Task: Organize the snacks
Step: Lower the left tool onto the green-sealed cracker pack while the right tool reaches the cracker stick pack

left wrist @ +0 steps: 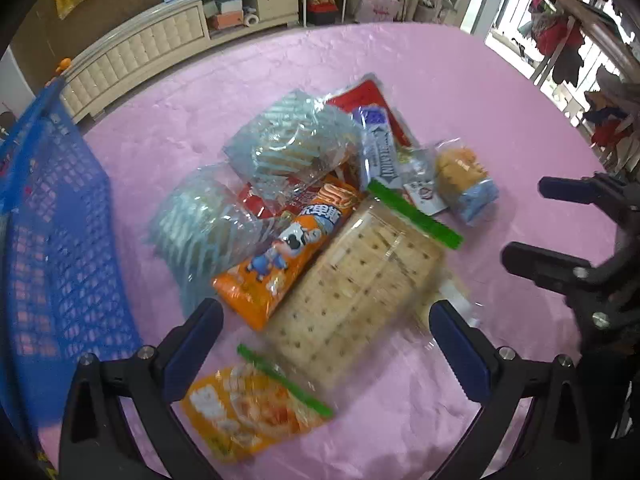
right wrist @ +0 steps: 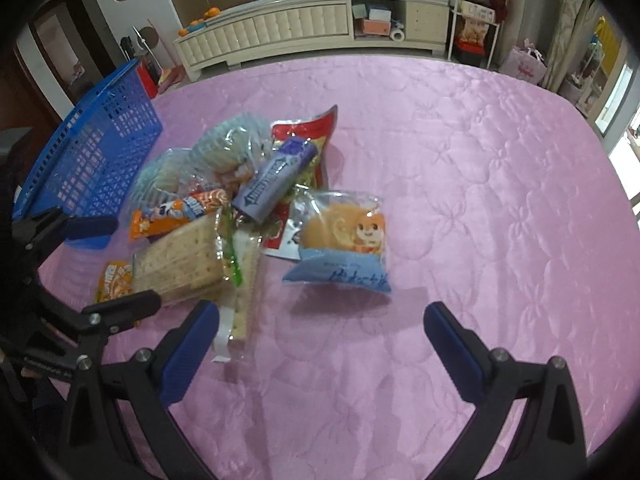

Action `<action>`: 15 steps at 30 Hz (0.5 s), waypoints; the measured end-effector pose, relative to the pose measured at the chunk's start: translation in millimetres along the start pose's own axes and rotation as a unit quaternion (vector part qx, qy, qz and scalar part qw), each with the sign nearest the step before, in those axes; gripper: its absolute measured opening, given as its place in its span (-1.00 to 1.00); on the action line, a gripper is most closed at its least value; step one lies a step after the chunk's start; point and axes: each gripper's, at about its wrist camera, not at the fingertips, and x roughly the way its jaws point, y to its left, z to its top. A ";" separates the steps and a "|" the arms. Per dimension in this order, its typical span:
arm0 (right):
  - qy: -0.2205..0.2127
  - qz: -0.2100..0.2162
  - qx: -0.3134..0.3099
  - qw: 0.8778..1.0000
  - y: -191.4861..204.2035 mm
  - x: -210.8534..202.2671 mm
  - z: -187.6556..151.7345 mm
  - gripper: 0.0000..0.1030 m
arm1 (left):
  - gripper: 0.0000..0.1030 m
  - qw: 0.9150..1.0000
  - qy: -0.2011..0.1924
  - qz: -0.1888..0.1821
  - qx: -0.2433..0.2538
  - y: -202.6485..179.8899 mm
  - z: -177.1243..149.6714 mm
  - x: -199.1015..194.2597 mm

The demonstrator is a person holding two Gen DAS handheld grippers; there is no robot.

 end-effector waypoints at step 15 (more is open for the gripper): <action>0.011 0.006 0.036 0.999 -19.1 6.2 -3.3 1.00 | 0.32 0.998 0.034 -0.053 -0.030 8.8 0.1 27.6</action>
